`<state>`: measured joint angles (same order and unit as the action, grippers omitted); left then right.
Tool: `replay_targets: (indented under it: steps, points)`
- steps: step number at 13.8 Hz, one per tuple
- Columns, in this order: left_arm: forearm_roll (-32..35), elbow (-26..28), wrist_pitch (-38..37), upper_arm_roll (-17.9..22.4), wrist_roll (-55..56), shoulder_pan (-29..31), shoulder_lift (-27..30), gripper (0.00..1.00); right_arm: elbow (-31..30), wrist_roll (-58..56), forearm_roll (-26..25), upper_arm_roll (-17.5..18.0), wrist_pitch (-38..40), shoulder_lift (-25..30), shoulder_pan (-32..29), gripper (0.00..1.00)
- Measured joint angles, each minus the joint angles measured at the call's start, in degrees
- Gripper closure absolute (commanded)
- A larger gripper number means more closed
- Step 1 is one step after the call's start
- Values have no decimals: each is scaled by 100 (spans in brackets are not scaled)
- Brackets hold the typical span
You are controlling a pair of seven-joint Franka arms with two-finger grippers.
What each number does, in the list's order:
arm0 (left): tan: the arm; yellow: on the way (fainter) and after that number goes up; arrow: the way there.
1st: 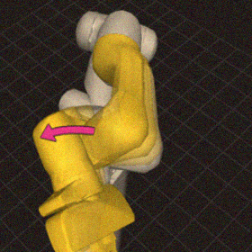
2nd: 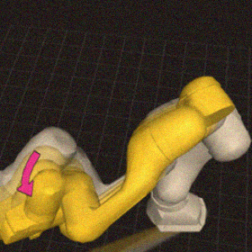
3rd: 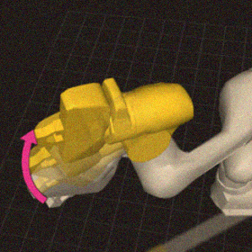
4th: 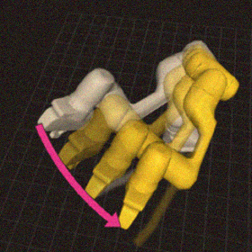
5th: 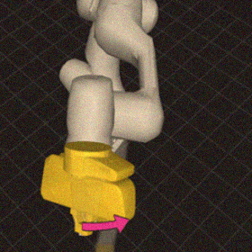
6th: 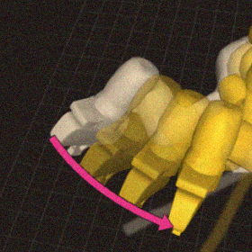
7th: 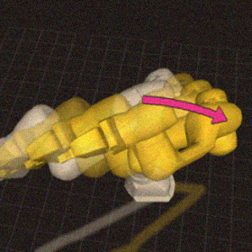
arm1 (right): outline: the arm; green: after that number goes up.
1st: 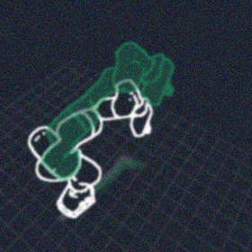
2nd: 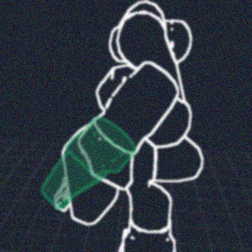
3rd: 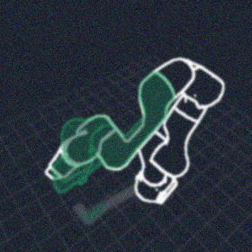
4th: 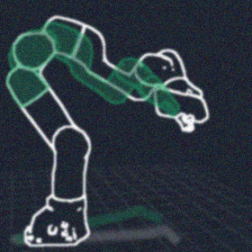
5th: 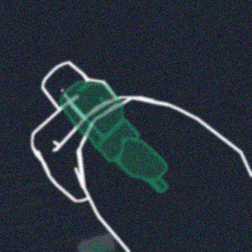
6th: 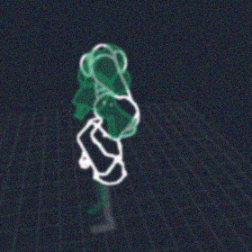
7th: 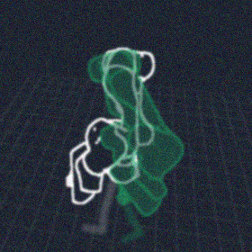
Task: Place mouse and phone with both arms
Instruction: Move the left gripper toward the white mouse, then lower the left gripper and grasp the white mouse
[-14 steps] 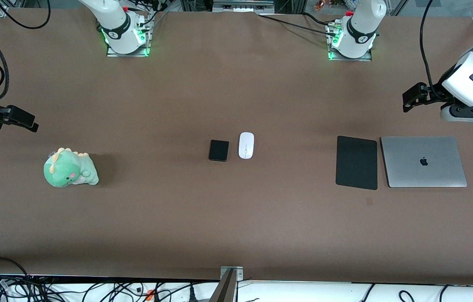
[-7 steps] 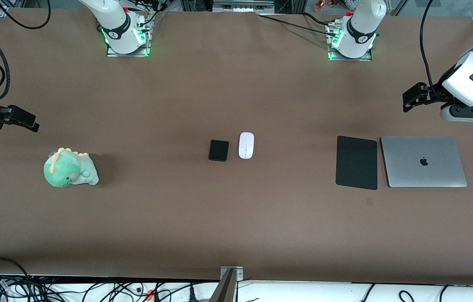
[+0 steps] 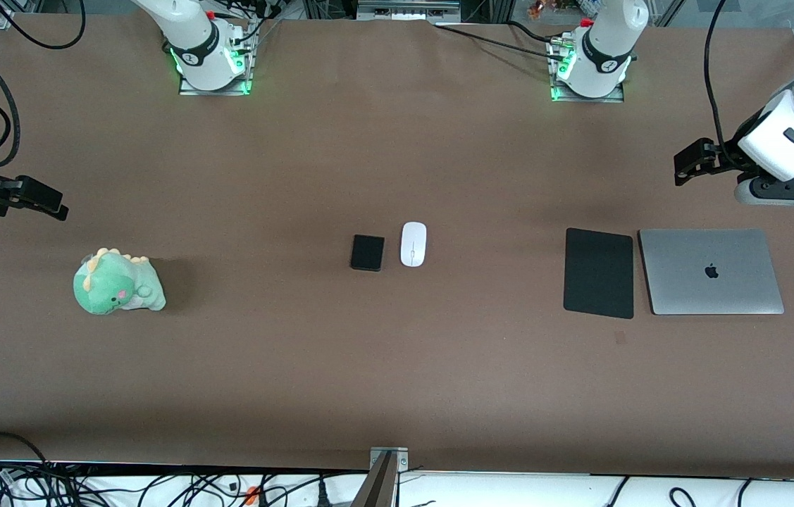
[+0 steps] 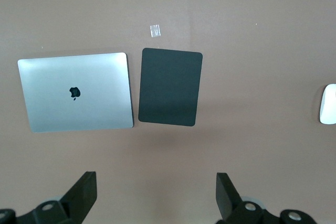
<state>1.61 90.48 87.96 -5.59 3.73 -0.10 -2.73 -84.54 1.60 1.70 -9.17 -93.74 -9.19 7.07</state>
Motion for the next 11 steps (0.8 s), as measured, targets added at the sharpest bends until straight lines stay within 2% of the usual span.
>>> replay_targets:
  steps: [6,8,11]
  points:
    - [-28,0,-34,-40,-68,-191,-77,0,0,-2,0,1,25,0,0,0]
    - [-42,3,-39,-59,-50,-614,-218,0,0,-2,0,3,89,0,1,0]
    - [-169,14,118,-84,18,-1233,-786,0,0,-2,0,7,145,0,3,0]
